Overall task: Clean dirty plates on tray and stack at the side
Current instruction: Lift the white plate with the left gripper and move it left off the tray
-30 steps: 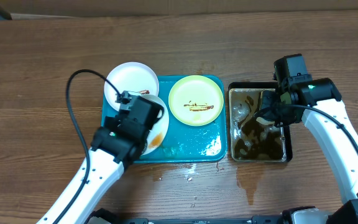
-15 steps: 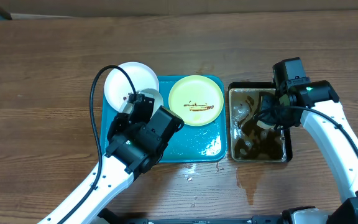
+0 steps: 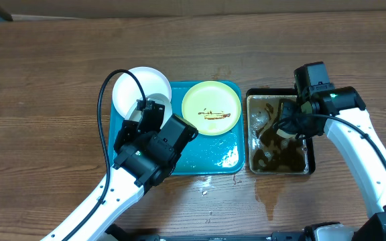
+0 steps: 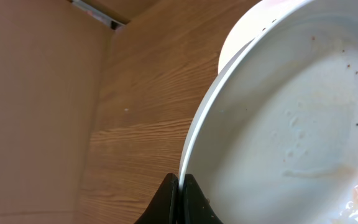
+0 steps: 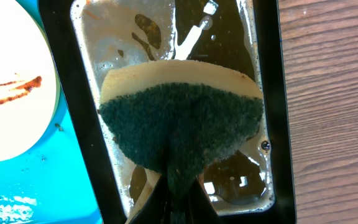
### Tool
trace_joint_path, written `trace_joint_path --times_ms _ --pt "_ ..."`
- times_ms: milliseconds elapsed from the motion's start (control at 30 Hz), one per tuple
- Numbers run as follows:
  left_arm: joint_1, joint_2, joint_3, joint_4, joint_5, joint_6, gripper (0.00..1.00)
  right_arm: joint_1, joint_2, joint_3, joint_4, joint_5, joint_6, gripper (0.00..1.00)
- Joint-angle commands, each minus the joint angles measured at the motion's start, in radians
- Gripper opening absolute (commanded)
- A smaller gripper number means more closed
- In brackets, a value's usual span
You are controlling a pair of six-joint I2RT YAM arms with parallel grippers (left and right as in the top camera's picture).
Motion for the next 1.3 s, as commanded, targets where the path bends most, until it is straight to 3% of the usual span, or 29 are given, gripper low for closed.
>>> trace_joint_path --times_ms 0,133,433,733,933,1167,1267 --pt "-0.006 0.006 0.027 0.000 -0.086 0.007 0.04 -0.003 -0.013 -0.002 0.003 0.007 -0.004 0.04" --pt "-0.006 0.006 0.027 0.018 -0.107 0.007 0.04 -0.003 -0.013 -0.002 0.003 0.007 -0.004 0.04" --pt "0.000 0.006 0.027 0.013 -0.011 -0.014 0.04 -0.003 -0.013 -0.002 0.003 0.007 -0.004 0.04" --pt "0.130 0.003 0.033 0.012 0.249 -0.045 0.04 -0.003 -0.013 -0.002 -0.005 0.007 -0.004 0.04" --pt "0.378 0.003 0.084 0.008 0.535 -0.046 0.04 -0.003 -0.013 -0.002 -0.010 0.007 -0.004 0.04" --pt "0.812 0.006 0.101 0.018 0.926 -0.045 0.04 -0.003 -0.013 -0.002 -0.013 0.007 -0.004 0.04" --pt "0.991 0.013 0.100 0.022 1.008 -0.045 0.04 -0.003 -0.013 -0.002 -0.013 0.007 -0.004 0.04"
